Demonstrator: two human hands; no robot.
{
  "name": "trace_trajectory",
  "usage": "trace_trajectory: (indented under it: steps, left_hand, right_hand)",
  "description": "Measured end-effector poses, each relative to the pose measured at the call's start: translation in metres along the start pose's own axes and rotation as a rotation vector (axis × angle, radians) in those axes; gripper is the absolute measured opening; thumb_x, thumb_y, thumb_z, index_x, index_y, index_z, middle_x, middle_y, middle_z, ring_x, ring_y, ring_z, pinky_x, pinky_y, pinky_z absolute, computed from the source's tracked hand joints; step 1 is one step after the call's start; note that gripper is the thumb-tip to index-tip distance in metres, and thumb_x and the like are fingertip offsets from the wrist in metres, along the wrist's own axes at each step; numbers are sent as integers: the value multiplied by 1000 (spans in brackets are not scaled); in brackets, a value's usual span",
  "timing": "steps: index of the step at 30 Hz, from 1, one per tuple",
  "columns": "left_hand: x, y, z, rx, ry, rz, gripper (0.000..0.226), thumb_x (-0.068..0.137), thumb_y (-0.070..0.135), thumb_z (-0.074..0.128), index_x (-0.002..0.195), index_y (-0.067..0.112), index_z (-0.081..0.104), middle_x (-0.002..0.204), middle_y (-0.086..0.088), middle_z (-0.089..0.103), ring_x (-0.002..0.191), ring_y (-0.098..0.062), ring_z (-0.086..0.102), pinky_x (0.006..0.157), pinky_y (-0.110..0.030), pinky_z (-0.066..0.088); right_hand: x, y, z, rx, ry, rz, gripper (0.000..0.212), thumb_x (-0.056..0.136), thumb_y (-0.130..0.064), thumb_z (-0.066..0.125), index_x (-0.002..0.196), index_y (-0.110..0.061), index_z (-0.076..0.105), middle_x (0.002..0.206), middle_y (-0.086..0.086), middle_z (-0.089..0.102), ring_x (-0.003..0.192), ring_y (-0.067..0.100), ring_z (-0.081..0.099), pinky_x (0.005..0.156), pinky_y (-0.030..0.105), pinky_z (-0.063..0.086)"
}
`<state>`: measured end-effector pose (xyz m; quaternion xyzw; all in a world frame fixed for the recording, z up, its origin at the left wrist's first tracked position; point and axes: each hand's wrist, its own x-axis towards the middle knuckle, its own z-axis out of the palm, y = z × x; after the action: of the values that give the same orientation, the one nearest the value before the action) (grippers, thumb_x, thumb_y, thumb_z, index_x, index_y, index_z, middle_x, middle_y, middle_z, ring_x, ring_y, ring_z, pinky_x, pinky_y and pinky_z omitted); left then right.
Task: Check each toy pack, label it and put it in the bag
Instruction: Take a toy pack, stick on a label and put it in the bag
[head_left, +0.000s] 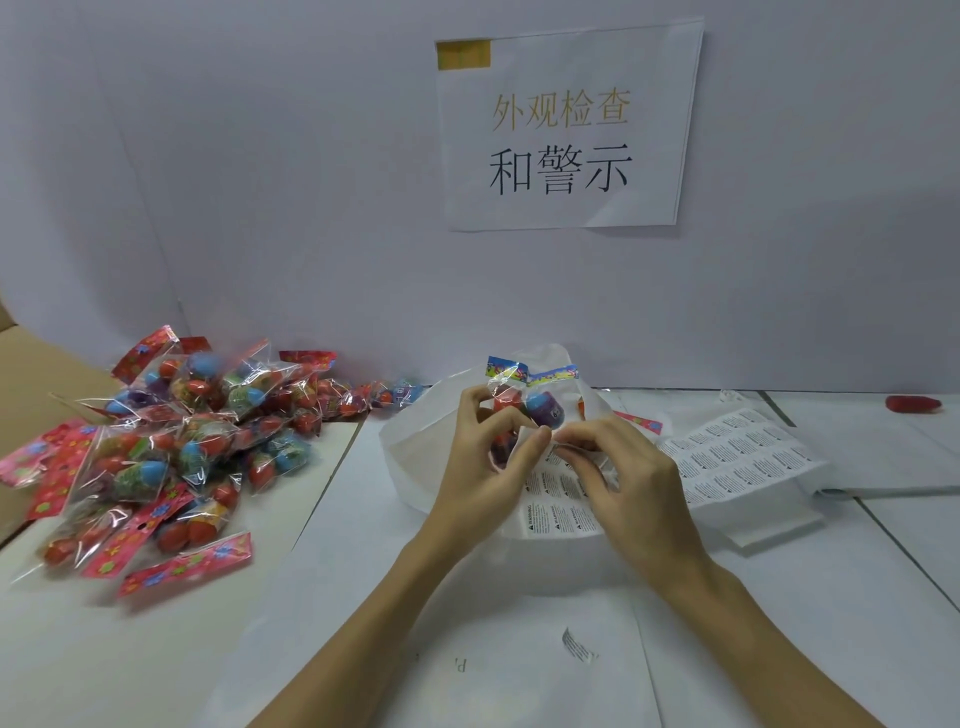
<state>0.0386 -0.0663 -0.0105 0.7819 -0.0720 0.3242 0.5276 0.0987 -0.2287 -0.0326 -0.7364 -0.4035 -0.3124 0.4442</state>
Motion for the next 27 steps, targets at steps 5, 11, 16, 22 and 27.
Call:
trace_trajectory:
  steps: [5, 11, 16, 22, 27]
  left_hand:
    - [0, -2, 0, 15, -5, -3, 12, 98, 13, 70, 88, 19, 71, 124, 1, 47, 114, -10, 59, 84, -28, 54]
    - [1, -1, -1, -6, 1, 4, 17, 99, 14, 70, 87, 26, 69, 124, 0, 47, 116, -8, 59, 85, -15, 48]
    - [1, -2, 0, 0, -7, 2, 13, 99, 15, 70, 88, 22, 70, 125, -2, 47, 114, -11, 59, 84, -19, 50]
    - [0, -3, 0, 16, -8, -1, 11, 98, 16, 71, 88, 14, 71, 126, -2, 47, 115, -11, 58, 86, -14, 46]
    - [1, -4, -1, 22, -7, -15, 11, 99, 18, 70, 88, 15, 71, 126, -2, 47, 113, -13, 58, 86, -16, 48]
  right_hand:
    - [-1, -1, -1, 9, -3, 31, 9, 94, -11, 75, 96, -14, 66, 90, -8, 66, 84, 12, 65, 77, 22, 51]
    - [-1, -4, -1, 50, -10, 26, 9, 97, -16, 72, 104, -19, 67, 95, -12, 67, 88, 4, 66, 81, 15, 49]
    - [0, -3, -1, 36, -1, 17, 9, 95, -14, 74, 103, -16, 71, 98, -12, 69, 92, 2, 66, 83, 14, 49]
    - [-1, -2, -1, 38, -12, 27, 7, 95, -15, 75, 100, -16, 70, 94, -12, 68, 88, 6, 66, 80, 22, 53]
    - [-1, -2, -1, 26, -7, 19, 6, 96, -17, 73, 97, -17, 67, 91, -13, 66, 84, 4, 63, 77, 19, 51]
